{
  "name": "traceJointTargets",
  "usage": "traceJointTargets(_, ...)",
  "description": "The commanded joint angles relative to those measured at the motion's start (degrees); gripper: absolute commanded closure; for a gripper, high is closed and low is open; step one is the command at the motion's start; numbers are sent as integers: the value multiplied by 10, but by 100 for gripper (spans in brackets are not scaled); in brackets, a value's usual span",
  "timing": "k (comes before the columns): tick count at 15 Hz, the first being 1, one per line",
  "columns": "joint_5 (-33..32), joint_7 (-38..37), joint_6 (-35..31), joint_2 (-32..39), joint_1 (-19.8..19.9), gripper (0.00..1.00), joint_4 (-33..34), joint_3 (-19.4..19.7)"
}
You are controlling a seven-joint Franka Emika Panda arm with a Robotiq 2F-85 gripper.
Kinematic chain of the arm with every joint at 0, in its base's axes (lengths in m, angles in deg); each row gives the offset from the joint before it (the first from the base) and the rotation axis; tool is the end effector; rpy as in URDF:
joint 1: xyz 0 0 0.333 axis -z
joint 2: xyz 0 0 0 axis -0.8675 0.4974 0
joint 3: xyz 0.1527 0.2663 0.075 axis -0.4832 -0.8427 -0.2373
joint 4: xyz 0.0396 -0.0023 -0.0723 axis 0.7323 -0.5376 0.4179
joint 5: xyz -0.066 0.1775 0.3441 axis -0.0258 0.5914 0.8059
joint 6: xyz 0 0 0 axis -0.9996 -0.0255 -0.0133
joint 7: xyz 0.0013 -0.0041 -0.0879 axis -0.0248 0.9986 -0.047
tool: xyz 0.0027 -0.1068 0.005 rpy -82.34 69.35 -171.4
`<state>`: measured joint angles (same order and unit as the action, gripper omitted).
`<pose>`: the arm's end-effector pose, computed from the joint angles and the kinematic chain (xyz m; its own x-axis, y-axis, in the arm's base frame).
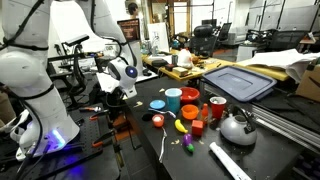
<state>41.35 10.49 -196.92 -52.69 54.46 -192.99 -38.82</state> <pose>0.3578 0.1391 0.0966 0.8186 -0.3304 -0.4699 -0.5610 -0.6359 -0.5301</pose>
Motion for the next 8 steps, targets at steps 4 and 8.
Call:
traceJointTargets(4,125,144,13,31,-43,0,3,30)
traceJointTargets(8,187,242,46,72,-57,0,20,53)
